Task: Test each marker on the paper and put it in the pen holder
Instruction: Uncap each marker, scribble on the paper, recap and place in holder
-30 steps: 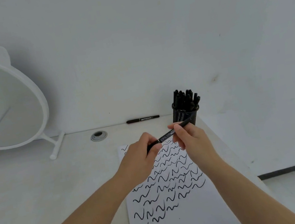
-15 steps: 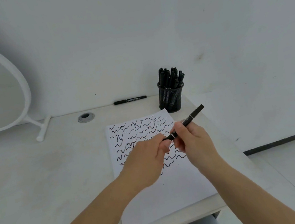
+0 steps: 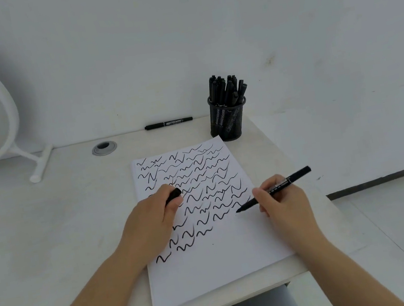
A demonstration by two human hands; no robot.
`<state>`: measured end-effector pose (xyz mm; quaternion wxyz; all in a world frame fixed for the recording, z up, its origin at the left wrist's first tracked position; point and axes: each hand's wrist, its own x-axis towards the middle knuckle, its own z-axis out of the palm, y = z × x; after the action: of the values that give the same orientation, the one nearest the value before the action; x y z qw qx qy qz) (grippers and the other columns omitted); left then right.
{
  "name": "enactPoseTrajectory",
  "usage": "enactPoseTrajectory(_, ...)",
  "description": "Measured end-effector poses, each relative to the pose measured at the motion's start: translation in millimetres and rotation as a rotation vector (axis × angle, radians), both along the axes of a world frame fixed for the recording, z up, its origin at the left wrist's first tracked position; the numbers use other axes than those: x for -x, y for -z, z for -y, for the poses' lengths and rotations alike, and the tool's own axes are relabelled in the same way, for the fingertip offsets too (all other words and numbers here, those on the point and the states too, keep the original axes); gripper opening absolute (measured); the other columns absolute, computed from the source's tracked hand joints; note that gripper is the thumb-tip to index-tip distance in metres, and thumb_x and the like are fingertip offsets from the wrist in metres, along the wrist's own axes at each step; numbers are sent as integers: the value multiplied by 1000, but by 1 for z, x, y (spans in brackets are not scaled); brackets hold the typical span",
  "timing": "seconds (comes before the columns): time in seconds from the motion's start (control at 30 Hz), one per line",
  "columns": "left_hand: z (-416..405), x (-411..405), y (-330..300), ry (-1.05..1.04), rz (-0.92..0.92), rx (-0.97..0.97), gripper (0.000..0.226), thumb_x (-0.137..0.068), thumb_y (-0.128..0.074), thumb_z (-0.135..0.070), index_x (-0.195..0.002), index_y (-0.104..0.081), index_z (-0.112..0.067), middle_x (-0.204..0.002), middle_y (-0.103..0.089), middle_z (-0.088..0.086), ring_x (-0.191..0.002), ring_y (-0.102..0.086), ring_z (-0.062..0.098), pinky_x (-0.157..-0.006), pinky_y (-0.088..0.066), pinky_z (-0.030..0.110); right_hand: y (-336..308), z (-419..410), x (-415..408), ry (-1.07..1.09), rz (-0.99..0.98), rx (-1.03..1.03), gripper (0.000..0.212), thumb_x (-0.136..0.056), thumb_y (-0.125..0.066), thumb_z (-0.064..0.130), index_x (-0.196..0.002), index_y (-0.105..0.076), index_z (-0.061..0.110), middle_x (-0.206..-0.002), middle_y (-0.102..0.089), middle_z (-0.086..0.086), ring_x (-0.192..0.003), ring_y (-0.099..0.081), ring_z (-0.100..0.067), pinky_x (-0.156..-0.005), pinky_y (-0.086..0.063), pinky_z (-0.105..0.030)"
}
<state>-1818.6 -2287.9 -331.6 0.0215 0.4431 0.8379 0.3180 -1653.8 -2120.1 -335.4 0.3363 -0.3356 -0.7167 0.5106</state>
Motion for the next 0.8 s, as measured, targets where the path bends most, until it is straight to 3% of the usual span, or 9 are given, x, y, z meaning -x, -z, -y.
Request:
enactPoseTrajectory(0.13, 2, 2, 3, 24, 79, 19, 12, -94, -40, -35, -89, -48, -28, -63, -58, -7, -62, -57, 10, -60, -45, 30, 3, -3, -4, -53, -126, 79, 22, -87, -56, 8, -68, -52, 18, -46, -56, 3, -43, -48, -7, -45, -39, -16)
enactPoseTrajectory(0.27, 2, 1, 5, 23, 92, 21, 12, -93, -41, -37, -84, -47, -33, -61, -59, -11, -61, -56, 5, -58, -44, 26, 3, -1, -5, -171, -89, 37, 29, -84, -58, 3, -64, -55, 23, -49, -59, 0, -46, -52, -9, -48, -42, -15)
enactPoseTrajectory(0.43, 1, 1, 6, 34, 98, 18, 13, -93, -41, -37, -83, -48, -32, -61, -58, -15, -59, -54, 6, -59, -45, 29, 2, 3, -3, -267, -4, -41, 11, -75, -60, 24, -66, -55, 28, -53, -63, 1, -52, -54, -10, -52, -40, -16)
enactPoseTrajectory(0.57, 1, 1, 7, 39, 90, 33, 13, -93, -41, -37, -83, -48, -32, -62, -58, -19, -61, -54, 5, -59, -43, 28, 6, 2, -1, -184, 36, -133, 20, -83, -62, 17, -67, -53, 24, -55, -62, 2, -50, -51, -7, -49, -37, -11)
enactPoseTrajectory(0.7, 1, 0, 6, 52, 104, 28, 14, -93, -40, -38, -82, -48, -33, -68, -59, -24, -61, -54, 6, -58, -44, 28, 8, -1, -3, -78, 60, -144, 12, -75, -56, 27, -65, -48, 24, -51, -51, -4, -44, -39, -9, -43, -30, -15)
enactPoseTrajectory(0.8, 2, -1, 5, 79, 105, 9, 12, -92, -43, -38, -83, -50, -34, -74, -59, -27, -59, -52, 5, -54, -40, 24, 7, -1, -2, 5, -11, -216, 23, -83, -64, 18, -70, -51, 31, -62, -61, 7, -51, -50, -3, -49, -37, -10)
